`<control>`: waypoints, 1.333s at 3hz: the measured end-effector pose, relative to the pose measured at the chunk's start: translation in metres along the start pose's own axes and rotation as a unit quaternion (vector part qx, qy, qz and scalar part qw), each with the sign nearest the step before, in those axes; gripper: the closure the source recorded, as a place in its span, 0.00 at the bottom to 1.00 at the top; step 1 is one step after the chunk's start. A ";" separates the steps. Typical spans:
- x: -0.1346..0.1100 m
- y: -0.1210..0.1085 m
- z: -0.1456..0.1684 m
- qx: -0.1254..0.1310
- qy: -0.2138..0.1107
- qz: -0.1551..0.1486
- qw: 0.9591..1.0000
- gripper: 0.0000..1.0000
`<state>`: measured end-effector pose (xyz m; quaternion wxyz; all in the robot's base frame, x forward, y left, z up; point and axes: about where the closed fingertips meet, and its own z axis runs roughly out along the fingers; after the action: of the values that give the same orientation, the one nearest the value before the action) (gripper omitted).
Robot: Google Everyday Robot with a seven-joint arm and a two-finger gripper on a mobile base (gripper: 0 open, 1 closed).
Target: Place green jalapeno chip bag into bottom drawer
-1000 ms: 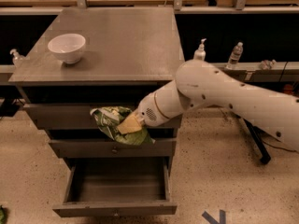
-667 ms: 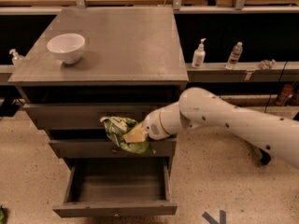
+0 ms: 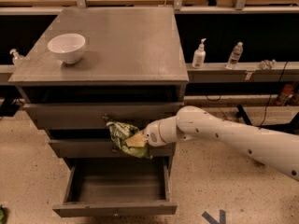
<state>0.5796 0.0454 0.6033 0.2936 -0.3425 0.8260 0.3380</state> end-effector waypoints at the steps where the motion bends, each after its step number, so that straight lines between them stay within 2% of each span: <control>1: 0.001 0.000 0.003 -0.002 -0.006 0.004 1.000 1.00; 2: -0.010 -0.007 0.017 -0.009 -0.048 0.000 0.999 1.00; 3: 0.011 -0.026 0.054 -0.041 -0.095 -0.011 0.995 1.00; 4: 0.049 -0.037 0.088 -0.063 -0.100 0.008 0.993 1.00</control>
Offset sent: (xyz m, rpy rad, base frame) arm 0.0031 0.0633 -0.2395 0.3641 0.1418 0.0485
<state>0.6012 0.0743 0.5016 0.3503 -0.3184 0.7718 0.4245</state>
